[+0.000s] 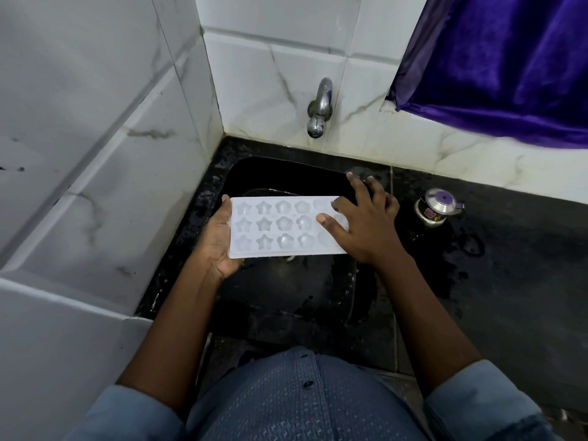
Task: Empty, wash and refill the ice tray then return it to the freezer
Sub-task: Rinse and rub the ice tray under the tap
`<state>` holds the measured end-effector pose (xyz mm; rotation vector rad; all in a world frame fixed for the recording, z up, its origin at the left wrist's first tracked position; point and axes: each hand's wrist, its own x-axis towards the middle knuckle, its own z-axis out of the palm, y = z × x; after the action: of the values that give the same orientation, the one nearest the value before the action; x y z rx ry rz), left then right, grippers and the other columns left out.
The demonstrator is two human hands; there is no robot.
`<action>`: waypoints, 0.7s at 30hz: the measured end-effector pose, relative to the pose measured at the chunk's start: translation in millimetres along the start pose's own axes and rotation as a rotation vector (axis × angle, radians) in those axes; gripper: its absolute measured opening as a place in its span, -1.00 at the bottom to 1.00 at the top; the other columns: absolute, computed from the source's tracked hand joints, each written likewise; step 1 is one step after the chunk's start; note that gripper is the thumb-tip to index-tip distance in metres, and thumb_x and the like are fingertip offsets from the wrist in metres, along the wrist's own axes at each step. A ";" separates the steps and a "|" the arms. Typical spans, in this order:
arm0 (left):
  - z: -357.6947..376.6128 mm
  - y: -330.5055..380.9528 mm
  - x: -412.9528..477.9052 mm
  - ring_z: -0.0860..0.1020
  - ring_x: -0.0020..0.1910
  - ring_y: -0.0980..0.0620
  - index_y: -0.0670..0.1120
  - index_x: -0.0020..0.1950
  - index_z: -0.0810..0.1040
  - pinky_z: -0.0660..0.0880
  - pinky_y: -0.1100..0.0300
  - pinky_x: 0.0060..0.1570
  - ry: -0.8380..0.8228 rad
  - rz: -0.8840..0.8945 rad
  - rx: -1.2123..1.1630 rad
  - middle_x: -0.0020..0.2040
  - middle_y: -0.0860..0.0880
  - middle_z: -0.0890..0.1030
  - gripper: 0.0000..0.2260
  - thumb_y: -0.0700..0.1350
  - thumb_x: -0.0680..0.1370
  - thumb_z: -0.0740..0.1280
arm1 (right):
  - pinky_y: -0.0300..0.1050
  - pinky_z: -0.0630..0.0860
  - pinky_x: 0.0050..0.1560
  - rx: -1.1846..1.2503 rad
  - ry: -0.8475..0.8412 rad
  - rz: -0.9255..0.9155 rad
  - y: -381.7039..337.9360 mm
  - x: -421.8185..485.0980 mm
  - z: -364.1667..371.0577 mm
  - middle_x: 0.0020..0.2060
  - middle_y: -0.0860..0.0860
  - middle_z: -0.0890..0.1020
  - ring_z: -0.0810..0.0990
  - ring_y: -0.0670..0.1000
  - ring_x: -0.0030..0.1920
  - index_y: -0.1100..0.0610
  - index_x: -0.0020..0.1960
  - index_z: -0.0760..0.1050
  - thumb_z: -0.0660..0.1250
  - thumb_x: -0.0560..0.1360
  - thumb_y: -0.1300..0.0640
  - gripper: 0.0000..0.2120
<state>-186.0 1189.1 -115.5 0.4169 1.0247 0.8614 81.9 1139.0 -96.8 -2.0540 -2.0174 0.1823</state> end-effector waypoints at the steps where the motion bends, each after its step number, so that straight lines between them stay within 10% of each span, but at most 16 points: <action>1: -0.5 0.3 0.5 0.74 0.08 -0.16 -0.08 0.30 0.64 0.67 -0.08 -0.08 0.000 -0.005 0.002 0.22 -0.17 0.72 -0.40 0.34 0.70 0.05 | 0.30 -0.14 0.53 -0.015 -0.009 -0.017 0.7 2.5 -1.6 0.69 0.00 0.08 -0.09 0.19 0.67 -0.14 0.16 0.53 0.06 0.60 -0.46 -0.51; 10: 0.8 2.2 3.9 0.73 0.12 -0.16 -0.09 0.34 0.62 0.67 -0.07 -0.06 -0.007 -0.009 -0.011 0.25 -0.18 0.71 -0.39 0.34 0.69 0.04 | 0.35 -0.06 0.52 -0.050 0.093 -0.178 -6.6 19.2 -15.2 0.66 0.00 0.19 0.02 0.20 0.65 -0.09 0.06 0.57 0.08 0.57 -0.45 -0.50; 21: 0.3 -1.9 1.9 0.67 0.24 -0.22 -0.11 0.45 0.56 0.63 -0.12 0.05 -0.007 -0.019 0.000 0.32 -0.21 0.67 -0.33 0.37 0.68 0.05 | 0.32 -0.22 0.53 -0.041 -0.210 -0.201 -15.7 32.4 -27.0 0.71 -0.10 -0.02 -0.20 0.10 0.66 -0.19 0.08 0.68 0.05 0.57 -0.50 -0.44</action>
<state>-184.4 1189.5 -117.7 0.4098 1.0205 0.8422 74.8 1168.7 -63.8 -1.9086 -2.3558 0.3328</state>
